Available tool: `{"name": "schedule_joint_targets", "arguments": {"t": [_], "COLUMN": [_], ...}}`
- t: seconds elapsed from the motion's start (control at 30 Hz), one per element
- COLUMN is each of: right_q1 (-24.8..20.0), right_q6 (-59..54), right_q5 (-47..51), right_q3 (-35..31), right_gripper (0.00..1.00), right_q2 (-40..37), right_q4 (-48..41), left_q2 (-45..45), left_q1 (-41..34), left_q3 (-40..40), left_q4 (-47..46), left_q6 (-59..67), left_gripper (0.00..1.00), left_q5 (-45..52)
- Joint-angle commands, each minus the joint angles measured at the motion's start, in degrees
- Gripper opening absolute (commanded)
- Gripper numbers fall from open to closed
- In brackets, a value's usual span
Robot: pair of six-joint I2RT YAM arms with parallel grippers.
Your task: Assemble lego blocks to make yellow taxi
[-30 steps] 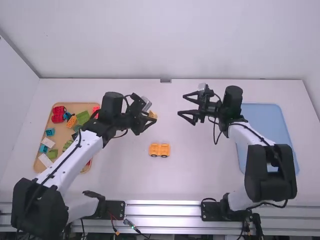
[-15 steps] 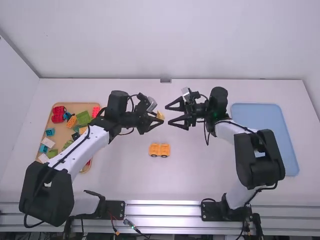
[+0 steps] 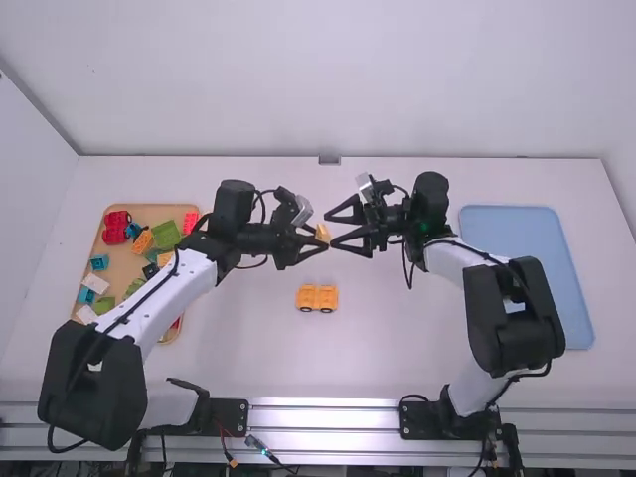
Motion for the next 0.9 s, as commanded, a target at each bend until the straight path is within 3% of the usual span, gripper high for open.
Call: {"name": "schedule_joint_targets", "arguments": {"t": [0.0,0.1,0.23,0.4,0.5,0.67,0.8,0.87], "right_q1": [1.0,1.7,1.6,1.7,2.4,2.4,2.3,2.3], "right_q6": [0.4,-0.2,-0.2,0.0,-0.2,-0.2,-0.2,-0.9], "right_q5": [-0.7,-0.7,-0.8,-0.8,-0.8,-0.8,-0.8,-0.6], "right_q3": [1.5,1.5,1.5,1.5,1.5,1.5,1.5,1.5], "right_gripper": [0.8,0.77,0.65,0.59,0.47,0.38,0.3,0.26], "right_q2": [0.2,0.2,0.2,0.2,0.2,0.2,0.2,0.2], "right_q4": [0.2,0.2,0.2,0.2,0.2,0.2,-0.2,-1.3], "left_q2": [0.3,0.3,0.3,0.3,0.3,0.3,0.3,0.3], "left_q1": [-0.4,-0.4,-0.4,-0.4,-0.4,-0.4,-0.4,-0.4], "left_q3": [-0.5,-0.5,-0.5,-0.6,-0.6,-0.6,-0.6,-0.6], "left_q4": [0.1,0.1,-0.3,-0.1,-0.2,0.0,0.2,0.2], "left_q6": [2.0,2.2,2.2,2.2,2.2,2.2,2.2,2.2], "left_gripper": [0.14,0.14,0.15,0.15,0.15,0.16,0.19,0.26], "left_q5": [4.0,4.5,4.5,4.5,4.5,4.5,4.5,4.5]}}
